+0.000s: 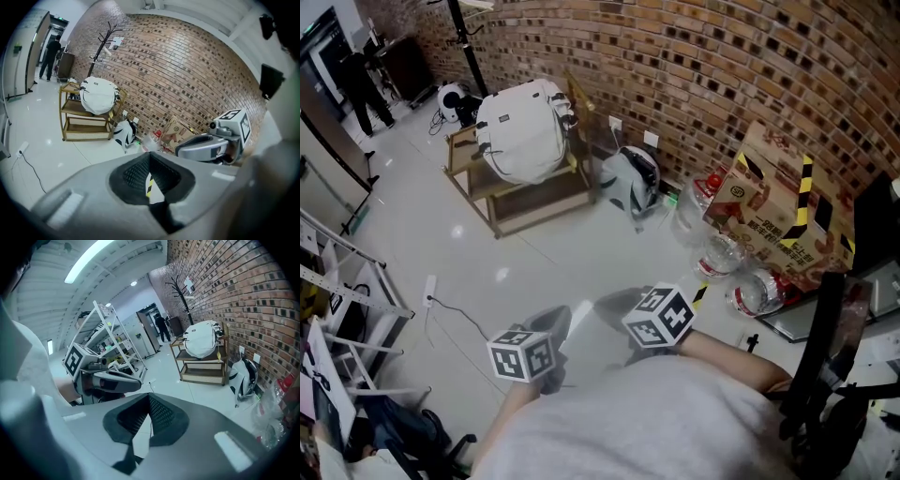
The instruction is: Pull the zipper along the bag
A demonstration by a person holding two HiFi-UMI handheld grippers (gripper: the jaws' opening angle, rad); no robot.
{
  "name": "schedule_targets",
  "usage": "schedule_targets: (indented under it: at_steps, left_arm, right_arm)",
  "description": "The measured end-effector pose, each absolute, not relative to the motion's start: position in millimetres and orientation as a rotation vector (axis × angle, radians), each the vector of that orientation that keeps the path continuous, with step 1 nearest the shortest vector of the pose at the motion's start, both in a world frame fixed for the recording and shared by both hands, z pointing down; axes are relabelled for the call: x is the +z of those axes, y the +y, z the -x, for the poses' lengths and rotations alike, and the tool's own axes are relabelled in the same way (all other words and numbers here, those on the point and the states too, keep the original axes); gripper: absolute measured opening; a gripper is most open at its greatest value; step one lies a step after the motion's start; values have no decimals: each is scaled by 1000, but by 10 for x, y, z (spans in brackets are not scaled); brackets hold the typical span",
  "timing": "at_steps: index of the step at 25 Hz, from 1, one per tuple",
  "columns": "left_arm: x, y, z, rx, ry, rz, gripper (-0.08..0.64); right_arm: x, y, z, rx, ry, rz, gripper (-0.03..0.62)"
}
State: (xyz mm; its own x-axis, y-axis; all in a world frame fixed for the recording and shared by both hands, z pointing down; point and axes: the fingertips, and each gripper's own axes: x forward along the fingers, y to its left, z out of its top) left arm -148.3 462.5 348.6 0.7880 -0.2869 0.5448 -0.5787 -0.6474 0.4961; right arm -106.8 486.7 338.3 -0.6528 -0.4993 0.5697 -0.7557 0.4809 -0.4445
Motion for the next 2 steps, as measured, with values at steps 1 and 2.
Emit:
schedule_targets:
  at_steps: [1, 2]
  left_arm:
    - [3402, 4564, 1392, 552, -639, -2289, 2]
    - [3316, 4503, 1302, 548, -640, -2283, 2]
  right_arm:
    - [3296, 4799, 979, 978, -2363, -1045, 0]
    - [3206, 4731, 890, 978, -2358, -1037, 0]
